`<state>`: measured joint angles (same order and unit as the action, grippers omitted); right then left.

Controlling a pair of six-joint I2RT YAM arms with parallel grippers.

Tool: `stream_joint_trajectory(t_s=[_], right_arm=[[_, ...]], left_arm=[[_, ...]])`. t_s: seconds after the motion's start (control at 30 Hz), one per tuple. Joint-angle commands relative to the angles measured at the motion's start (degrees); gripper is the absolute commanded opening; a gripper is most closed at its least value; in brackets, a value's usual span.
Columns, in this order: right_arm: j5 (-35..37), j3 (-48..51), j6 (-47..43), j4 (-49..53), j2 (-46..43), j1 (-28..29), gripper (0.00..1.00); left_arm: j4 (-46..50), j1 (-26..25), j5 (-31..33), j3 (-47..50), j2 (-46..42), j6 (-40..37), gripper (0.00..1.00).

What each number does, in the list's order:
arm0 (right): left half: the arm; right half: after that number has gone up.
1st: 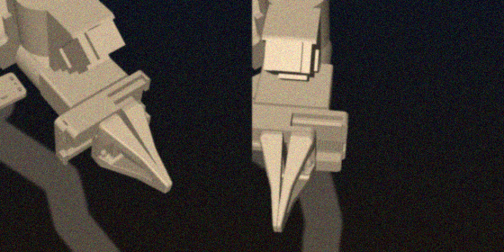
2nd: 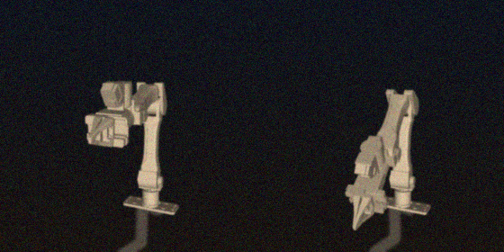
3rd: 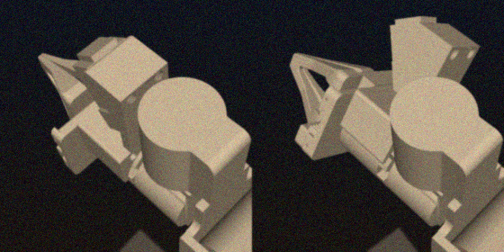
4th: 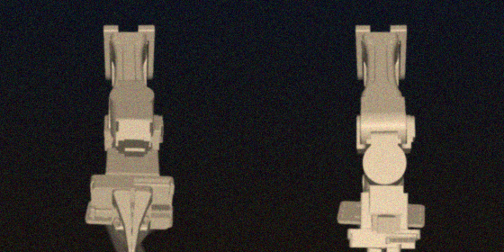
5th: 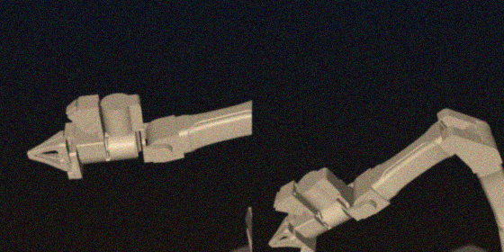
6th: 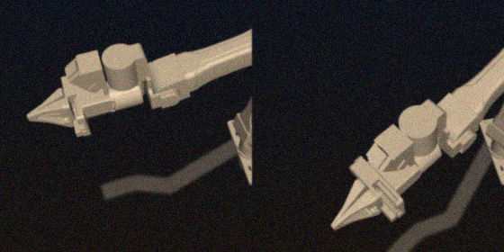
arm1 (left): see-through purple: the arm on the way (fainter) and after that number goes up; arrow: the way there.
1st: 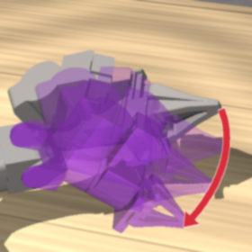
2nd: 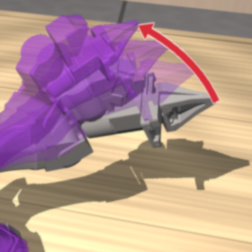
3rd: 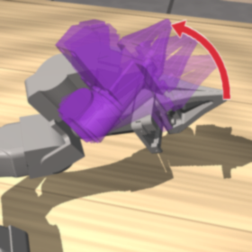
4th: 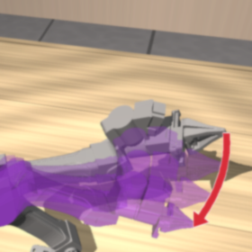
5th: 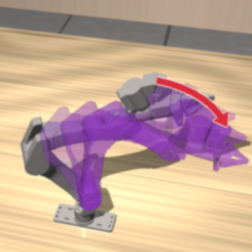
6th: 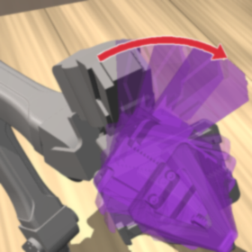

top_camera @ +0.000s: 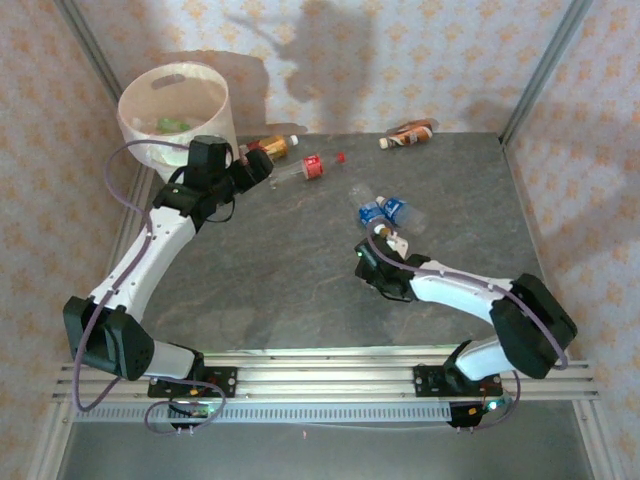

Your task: Put the plastic bottles in the bin

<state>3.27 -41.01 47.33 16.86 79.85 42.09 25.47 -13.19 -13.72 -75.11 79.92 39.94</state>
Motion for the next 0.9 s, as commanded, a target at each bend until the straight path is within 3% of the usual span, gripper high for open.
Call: stream_joint_trajectory(t_s=[0.0, 0.3, 0.47, 0.7, 0.87], right_arm=[[0.1, 0.0, -5.8, -1.0, -2.6, 0.4, 0.39], [-6.3, -4.0, -19.7, -6.4, -8.5, 0.2, 0.35], [-16.7, -6.0, -25.7, -9.1, -9.5, -3.0, 0.32], [-28.5, -9.9, -31.6, -10.7, -8.9, -5.4, 0.32], [-33.3, -10.5, -32.5, -14.6, -8.2, -5.3, 0.32]], left_arm=[[-1.6, -2.0, -6.0, -1.0, 0.8, -3.5, 1.0], [-4.9, -4.1, -19.9, 2.9, -0.4, -8.4, 1.0], [-8.8, -4.5, -32.2, 5.6, -1.3, -9.0, 1.0], [-12.1, -8.9, -33.5, 6.7, 0.2, -10.7, 1.0], [-17.6, -12.7, -31.9, 5.5, 4.8, -6.0, 1.0]])
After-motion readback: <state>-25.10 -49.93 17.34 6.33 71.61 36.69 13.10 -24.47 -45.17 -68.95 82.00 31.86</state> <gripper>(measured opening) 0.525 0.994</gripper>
